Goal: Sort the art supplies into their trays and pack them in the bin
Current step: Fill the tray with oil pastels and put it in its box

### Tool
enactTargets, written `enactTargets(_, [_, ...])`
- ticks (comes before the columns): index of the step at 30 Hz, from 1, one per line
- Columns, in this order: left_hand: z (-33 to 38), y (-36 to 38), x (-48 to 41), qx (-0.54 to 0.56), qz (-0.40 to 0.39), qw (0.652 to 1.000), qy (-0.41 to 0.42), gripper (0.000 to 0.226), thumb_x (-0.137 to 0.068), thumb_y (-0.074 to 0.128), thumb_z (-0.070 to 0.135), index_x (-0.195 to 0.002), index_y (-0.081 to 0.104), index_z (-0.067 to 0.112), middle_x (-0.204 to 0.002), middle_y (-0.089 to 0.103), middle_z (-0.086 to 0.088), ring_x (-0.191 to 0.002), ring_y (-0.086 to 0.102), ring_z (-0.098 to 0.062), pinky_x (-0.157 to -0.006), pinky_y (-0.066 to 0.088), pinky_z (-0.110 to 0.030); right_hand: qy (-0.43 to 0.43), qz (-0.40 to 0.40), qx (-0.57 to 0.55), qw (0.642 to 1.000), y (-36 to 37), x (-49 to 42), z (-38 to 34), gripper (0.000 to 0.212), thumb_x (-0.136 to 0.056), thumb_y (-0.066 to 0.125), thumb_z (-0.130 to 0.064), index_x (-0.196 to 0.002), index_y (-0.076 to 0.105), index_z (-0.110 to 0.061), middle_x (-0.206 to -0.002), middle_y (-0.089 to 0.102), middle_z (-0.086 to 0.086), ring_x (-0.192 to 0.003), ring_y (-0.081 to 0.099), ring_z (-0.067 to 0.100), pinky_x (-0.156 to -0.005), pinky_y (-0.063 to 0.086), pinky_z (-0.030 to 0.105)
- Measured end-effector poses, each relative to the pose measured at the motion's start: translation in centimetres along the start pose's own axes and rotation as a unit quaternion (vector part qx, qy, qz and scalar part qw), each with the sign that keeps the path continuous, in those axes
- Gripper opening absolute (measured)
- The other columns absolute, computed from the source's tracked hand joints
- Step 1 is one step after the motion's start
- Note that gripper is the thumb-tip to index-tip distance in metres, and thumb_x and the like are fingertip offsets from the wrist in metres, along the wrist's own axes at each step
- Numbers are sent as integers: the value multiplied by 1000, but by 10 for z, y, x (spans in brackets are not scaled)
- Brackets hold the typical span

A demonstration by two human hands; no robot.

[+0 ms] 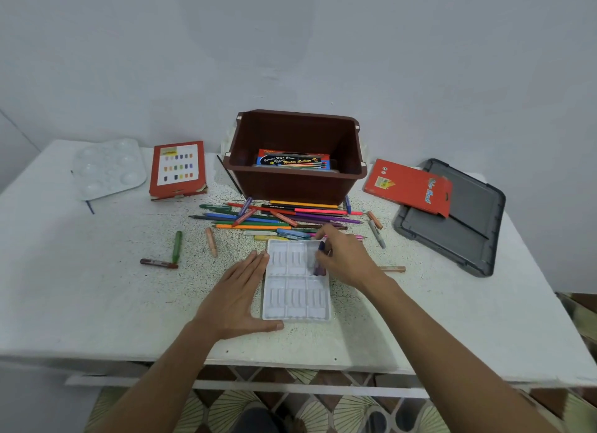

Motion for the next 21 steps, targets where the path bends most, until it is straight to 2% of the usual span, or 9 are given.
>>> enactTargets(2, [0,0,0,-3,-2,1000,0,130,-68,38,97,-155,-12,16,-162,-16,5,-148,-19,-7,-120,-12,-29,11,7,-20,1000,6,-2,4,19,-95,59,-14,-109,47,-20,-73,65,-8,-61,63,5,-59,55,33])
enactTargets(3, [-1,0,0,-3,-3,1000,-1,130,-67,37,98,-155,-14,16,-162,-18,6,-148,-21,-6,-120,-13,-29,20,18,-21,999,8,-2,6,19,-95,60,-15,-107,46,-21,-74,64,-7,-62,63,8,-61,56,36])
enactTargets(6, [0,0,0,-6,-3,1000,1,130,-67,36,98,-154,-16,17,-161,-21,7,-146,-23,-5,-119,-15,-28,31,71,-15,997,9,-1,9,20,-93,63,-17,-110,51,-19,-83,64,-3,-73,63,16,-64,54,35])
enactTargets(11, [0,1,-1,-3,-1,1000,1,131,-67,38,98,-156,-11,15,-162,-16,5,-148,-19,-7,-119,-13,-28,28,112,-21,993,17,1,13,38,-94,62,-18,-132,58,-17,-114,60,5,-107,52,22,-89,43,33])
enactTargets(13, [0,0,-1,-1,1,1000,2,130,-67,39,98,-156,-9,15,-162,-14,5,-149,-17,-7,-120,-12,-28,27,118,-25,992,18,1,13,39,-95,60,-16,-133,58,-17,-114,59,7,-108,52,24,-88,41,31])
enactTargets(17, [-1,1,-1,-1,-1,1000,3,130,-67,38,98,-156,-11,16,-162,-16,6,-148,-20,-6,-120,-12,-29,26,132,-6,991,19,-2,16,32,-95,59,-11,-126,65,-19,-103,61,8,-98,54,25,-77,39,27])
enactTargets(19, [-1,1,-1,-1,-3,1000,4,130,-67,37,98,-155,-12,17,-162,-17,6,-147,-21,-5,-120,-12,-29,41,140,-7,989,19,-1,24,31,-94,60,-13,-123,66,-22,-103,61,9,-101,53,27,-79,43,30])
enactTargets(21, [-1,1,-1,1,-3,1000,3,129,-67,37,98,-155,-12,17,-162,-16,6,-147,-21,-5,-120,-11,-30,57,141,-16,988,20,3,30,35,-94,61,-20,-129,61,-23,-110,57,8,-106,49,26,-82,41,31])
Point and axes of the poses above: each hand's wrist, its own x-axis away from the middle knuckle, its own y-axis out of the palm, z = x × y, the point moved 10 cm from there along -x, towards the middle knuckle
